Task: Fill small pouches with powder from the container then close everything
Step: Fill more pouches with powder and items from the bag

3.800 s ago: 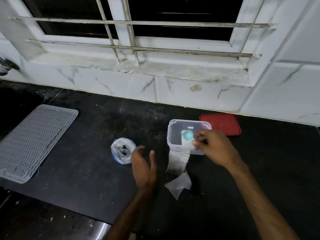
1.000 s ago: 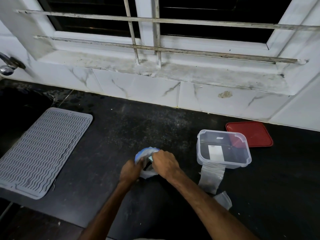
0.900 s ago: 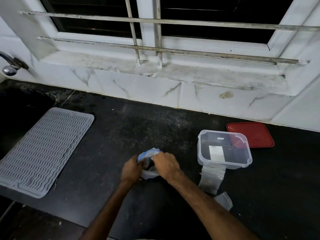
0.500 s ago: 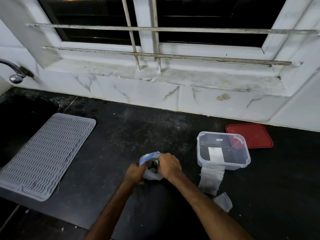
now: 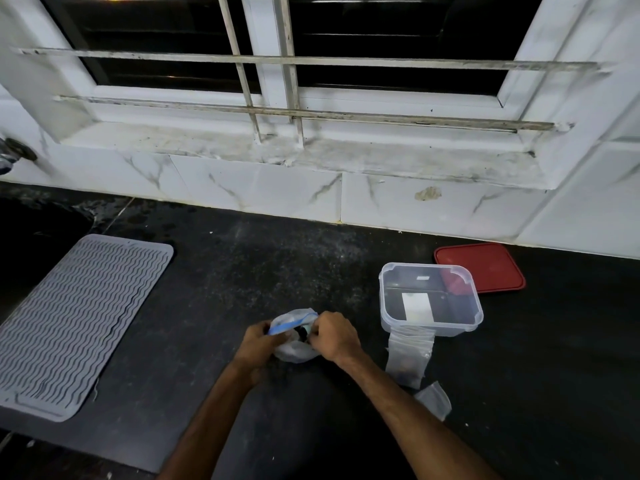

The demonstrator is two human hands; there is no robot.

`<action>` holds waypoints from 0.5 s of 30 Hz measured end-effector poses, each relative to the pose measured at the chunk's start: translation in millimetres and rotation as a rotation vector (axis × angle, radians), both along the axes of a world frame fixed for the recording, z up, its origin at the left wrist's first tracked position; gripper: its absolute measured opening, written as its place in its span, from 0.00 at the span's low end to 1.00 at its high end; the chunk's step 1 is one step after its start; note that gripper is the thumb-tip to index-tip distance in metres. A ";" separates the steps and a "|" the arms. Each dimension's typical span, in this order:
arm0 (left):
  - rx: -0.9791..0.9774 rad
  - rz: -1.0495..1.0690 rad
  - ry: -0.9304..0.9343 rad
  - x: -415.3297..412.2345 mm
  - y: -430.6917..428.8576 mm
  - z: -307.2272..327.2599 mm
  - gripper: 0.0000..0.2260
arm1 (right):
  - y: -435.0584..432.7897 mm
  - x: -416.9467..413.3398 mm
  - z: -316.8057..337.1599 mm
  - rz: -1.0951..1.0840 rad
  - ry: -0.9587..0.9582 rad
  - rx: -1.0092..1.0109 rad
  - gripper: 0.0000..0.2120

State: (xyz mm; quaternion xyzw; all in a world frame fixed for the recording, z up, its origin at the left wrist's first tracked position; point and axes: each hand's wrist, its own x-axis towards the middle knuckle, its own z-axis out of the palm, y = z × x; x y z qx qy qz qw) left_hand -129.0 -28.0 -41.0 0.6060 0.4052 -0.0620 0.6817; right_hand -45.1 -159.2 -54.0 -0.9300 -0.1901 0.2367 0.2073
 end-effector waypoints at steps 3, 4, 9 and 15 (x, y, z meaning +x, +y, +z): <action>0.122 -0.120 0.029 0.3 8.6 -2.8 0.16 | -0.1 -1.7 -2.9 -0.045 0.016 0.021 0.10; 0.275 -0.174 0.051 2.1 10.6 -3.9 0.15 | 1.2 -2.3 -3.6 -0.056 0.014 0.032 0.10; 0.840 -0.457 0.212 12.4 6.0 0.0 0.11 | 9.9 -7.1 -4.2 -0.118 0.043 0.045 0.11; 0.643 -0.427 0.259 21.9 0.4 -5.0 0.11 | 1.0 -4.9 -5.4 -0.172 0.164 0.044 0.10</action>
